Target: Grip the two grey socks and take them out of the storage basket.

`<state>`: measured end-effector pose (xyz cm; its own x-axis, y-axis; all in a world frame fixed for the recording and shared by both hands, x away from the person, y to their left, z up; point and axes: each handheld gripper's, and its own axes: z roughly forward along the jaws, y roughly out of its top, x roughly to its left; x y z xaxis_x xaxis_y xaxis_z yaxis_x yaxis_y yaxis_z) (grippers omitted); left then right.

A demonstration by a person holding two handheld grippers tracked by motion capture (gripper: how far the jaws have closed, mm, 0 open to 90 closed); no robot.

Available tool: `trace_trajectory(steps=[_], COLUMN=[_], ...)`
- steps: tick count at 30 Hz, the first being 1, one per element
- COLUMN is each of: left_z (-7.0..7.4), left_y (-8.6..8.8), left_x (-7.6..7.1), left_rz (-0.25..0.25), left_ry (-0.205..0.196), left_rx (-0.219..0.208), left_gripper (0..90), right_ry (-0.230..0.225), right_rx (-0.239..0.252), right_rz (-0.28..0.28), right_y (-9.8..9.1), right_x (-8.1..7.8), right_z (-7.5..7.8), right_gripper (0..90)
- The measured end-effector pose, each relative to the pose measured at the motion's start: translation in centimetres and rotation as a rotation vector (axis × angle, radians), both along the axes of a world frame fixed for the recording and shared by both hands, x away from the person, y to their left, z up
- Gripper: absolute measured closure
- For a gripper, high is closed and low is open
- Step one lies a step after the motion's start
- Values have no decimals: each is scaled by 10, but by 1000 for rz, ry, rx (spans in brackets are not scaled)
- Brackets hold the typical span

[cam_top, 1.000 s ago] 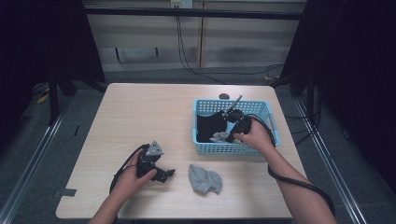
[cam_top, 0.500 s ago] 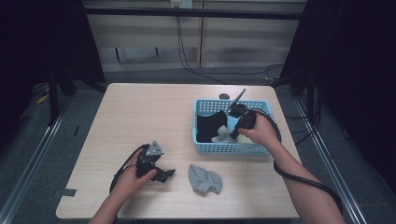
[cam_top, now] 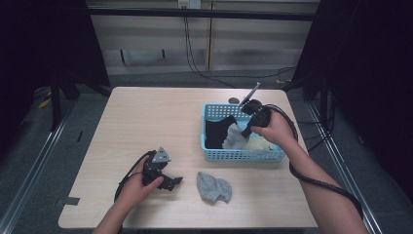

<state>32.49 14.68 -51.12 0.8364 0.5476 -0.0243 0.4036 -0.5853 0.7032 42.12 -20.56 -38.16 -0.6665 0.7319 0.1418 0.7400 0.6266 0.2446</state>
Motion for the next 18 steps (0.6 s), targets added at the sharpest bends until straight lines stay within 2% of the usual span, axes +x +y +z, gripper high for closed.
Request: trace_trajectory(steps=[18], left_z=[0], left_y=[0], left_x=[0], left_rz=[0], left_ry=[0], left_rx=[1], left_gripper=[0], right_ry=[-27], right_rx=[28], right_rz=[3], right_y=[-4], right_x=[-5], right_z=[33], right_gripper=[870])
